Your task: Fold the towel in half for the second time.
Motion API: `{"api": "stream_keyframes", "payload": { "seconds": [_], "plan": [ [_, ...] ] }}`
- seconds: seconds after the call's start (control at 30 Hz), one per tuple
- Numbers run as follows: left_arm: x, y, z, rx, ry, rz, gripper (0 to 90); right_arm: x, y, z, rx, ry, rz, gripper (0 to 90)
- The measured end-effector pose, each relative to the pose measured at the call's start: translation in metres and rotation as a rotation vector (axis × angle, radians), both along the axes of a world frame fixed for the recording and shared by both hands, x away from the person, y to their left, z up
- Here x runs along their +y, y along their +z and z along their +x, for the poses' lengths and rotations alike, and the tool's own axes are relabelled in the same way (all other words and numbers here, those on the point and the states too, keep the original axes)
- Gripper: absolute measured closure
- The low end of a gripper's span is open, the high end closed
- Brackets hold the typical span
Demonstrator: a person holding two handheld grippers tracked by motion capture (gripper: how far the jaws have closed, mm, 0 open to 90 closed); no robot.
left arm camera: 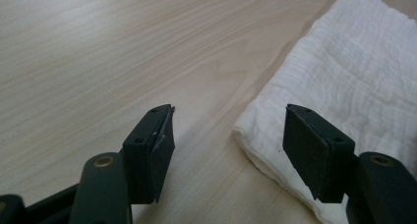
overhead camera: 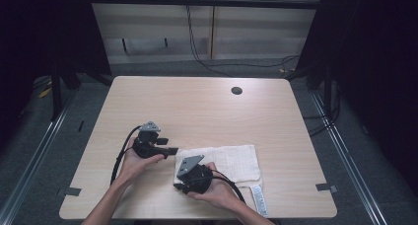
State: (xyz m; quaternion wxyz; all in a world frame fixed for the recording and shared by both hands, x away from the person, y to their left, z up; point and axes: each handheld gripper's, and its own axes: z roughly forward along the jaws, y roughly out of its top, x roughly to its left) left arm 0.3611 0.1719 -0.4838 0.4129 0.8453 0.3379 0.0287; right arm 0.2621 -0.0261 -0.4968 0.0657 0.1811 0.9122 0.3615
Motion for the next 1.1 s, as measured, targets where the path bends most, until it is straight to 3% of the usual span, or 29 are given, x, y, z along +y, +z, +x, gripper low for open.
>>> {"api": "stream_keyframes", "payload": {
  "seconds": [0.13,0.27,0.43,0.53,0.63,0.73,0.87,1.1],
  "plan": [
    [-0.003,-0.003,0.001,0.006,-0.009,0.013,36.4,-0.006,-0.002,0.007,0.057,-0.037,0.047,81.0],
    [-0.003,-0.006,0.0,0.012,-0.023,0.027,38.4,-0.01,-0.003,0.013,0.137,-0.062,0.086,82.4],
    [-0.002,-0.008,0.003,0.021,-0.033,0.021,43.8,-0.01,-0.003,0.012,0.127,-0.06,0.085,82.4],
    [-0.005,-0.012,0.003,0.032,-0.064,0.007,54.7,-0.01,-0.003,0.011,0.118,-0.061,0.084,82.3],
    [-0.01,-0.014,0.001,0.035,-0.08,0.017,54.0,-0.009,-0.003,0.011,0.119,-0.064,0.086,82.2],
    [-0.014,-0.016,0.002,0.038,-0.064,0.022,51.8,-0.011,-0.003,0.012,0.121,-0.06,0.086,82.2],
    [-0.018,-0.016,0.001,0.016,-0.069,0.046,50.2,-0.01,-0.003,0.011,0.115,-0.059,0.086,82.1],
    [-0.022,-0.016,-0.002,0.004,-0.087,0.051,60.4,-0.008,-0.002,0.009,0.098,-0.058,0.067,82.1]
  ]
}}
